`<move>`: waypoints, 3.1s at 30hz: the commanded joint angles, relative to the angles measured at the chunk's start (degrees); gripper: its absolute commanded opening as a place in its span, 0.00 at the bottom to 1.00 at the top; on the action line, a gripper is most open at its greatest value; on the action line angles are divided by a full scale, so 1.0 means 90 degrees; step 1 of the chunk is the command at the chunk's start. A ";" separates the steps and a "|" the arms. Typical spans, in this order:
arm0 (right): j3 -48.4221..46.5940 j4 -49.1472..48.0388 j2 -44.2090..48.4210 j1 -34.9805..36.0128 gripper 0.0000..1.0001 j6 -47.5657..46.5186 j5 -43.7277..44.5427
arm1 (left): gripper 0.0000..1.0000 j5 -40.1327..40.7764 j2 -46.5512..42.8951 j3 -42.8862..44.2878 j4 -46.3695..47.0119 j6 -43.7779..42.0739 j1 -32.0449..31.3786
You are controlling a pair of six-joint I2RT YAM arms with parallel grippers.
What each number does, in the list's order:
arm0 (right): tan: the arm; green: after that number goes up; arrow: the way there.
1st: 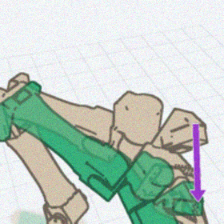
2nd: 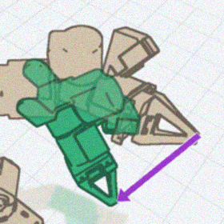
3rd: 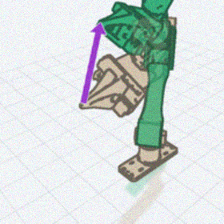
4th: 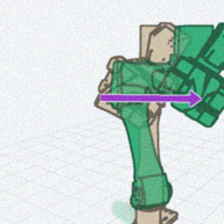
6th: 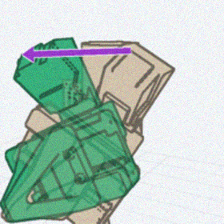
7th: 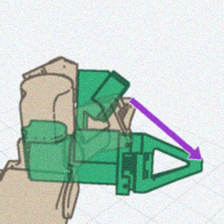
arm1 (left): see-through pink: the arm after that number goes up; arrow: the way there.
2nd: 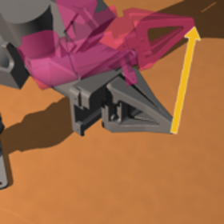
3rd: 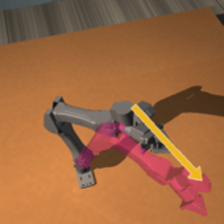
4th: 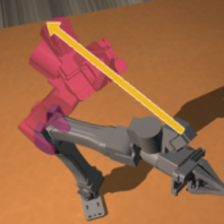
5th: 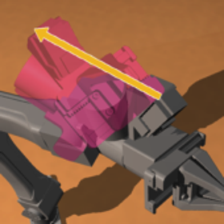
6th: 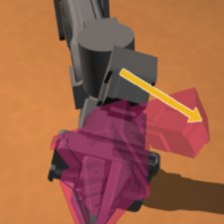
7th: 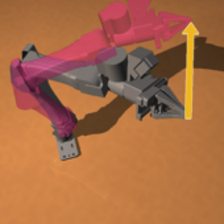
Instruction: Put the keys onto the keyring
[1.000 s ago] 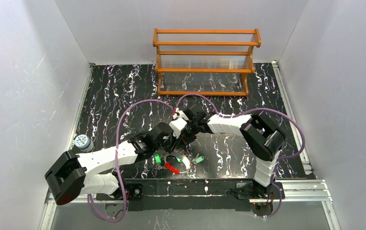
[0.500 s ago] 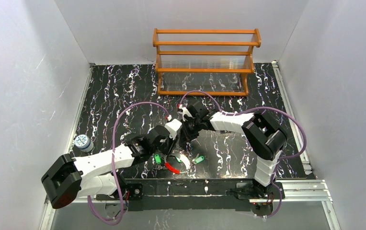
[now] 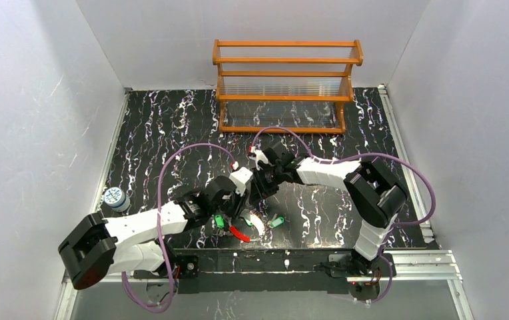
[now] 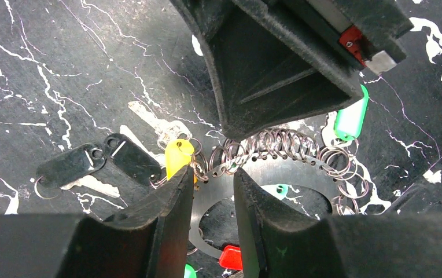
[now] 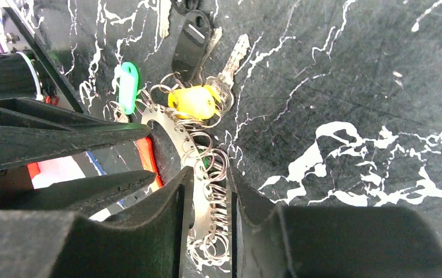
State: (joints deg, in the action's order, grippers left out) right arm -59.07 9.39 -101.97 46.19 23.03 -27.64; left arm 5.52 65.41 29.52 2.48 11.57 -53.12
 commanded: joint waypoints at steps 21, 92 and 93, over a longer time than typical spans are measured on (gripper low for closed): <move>-0.0252 -0.0276 -0.0774 0.0121 0.31 0.0733 -0.1273 | 0.30 0.0137 -0.0503 -0.0330 0.0129 0.0200 -0.0045; 0.0447 -0.0872 0.0219 -0.0001 0.25 0.0770 -0.0735 | 0.21 0.0695 0.0009 -0.0128 0.0174 0.1737 -0.0097; 0.0448 -0.0798 0.0255 -0.0013 0.25 0.0737 -0.0659 | 0.21 0.0688 0.0024 -0.0112 0.0178 0.1715 -0.0110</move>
State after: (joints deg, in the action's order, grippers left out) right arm -54.92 -0.95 -103.04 46.50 31.88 -37.12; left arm 12.21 65.34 26.13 3.66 27.07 -53.45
